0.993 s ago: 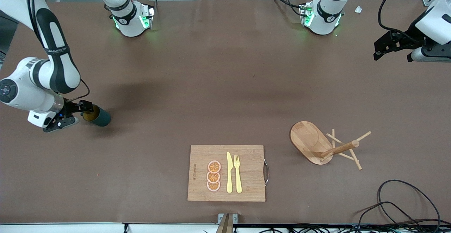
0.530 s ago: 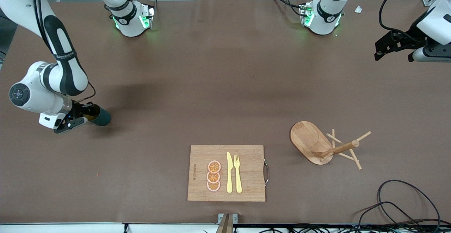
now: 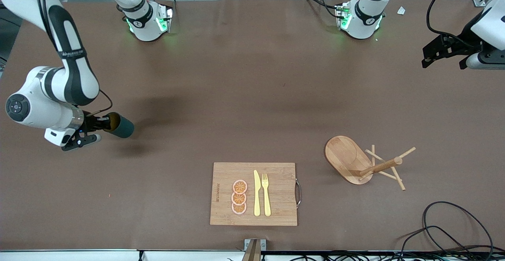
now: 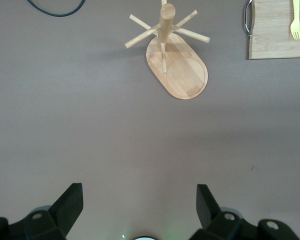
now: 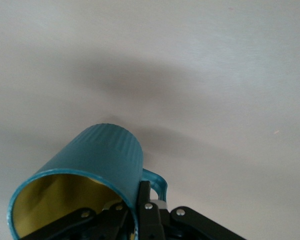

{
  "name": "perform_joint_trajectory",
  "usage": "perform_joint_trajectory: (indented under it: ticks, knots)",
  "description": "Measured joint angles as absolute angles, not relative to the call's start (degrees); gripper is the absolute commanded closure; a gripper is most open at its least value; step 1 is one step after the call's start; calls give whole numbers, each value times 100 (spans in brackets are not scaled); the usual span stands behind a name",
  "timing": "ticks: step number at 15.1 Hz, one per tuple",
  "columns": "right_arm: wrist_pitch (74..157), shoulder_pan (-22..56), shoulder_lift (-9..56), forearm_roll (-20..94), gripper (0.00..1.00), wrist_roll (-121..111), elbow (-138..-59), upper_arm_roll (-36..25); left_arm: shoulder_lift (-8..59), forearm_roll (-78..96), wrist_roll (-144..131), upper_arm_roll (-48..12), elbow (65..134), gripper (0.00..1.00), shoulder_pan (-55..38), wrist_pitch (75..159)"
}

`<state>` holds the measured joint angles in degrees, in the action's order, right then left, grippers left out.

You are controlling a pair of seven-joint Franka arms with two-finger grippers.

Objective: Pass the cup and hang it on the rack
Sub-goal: 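Close the right gripper on the teal mug's rim, then carry the teal mug with the right gripper toward the table middle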

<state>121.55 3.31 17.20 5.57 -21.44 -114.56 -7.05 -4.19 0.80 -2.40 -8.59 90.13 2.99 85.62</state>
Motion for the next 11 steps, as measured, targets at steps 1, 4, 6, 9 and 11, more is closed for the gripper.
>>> perform_joint_trajectory:
  ticks: [1, 4, 6, 9, 11]
  knots:
    - [12019, 592, 1576, 563, 100, -1646, -11456, -694, -419, 80, -240, -857, 9010, 0, 301, 8562]
    - [11852, 1634, 1290, 574, 100, 147, -11461, -649, -419, 80, -240, -856, 9002, 0, 299, 8562]
    - [12067, 2503, 1264, 626, 100, 1490, -11450, -629, -419, 80, -240, -855, 9000, 0, 300, 8562]
    - [12533, 3673, 1432, 702, 100, 3082, -11291, -612, -420, 80, -240, -853, 8996, 0, 302, 8562]
    - [12635, 4237, 1848, 716, 100, 3727, -10891, -613, -424, 80, -240, -852, 8989, 0, 302, 8562]
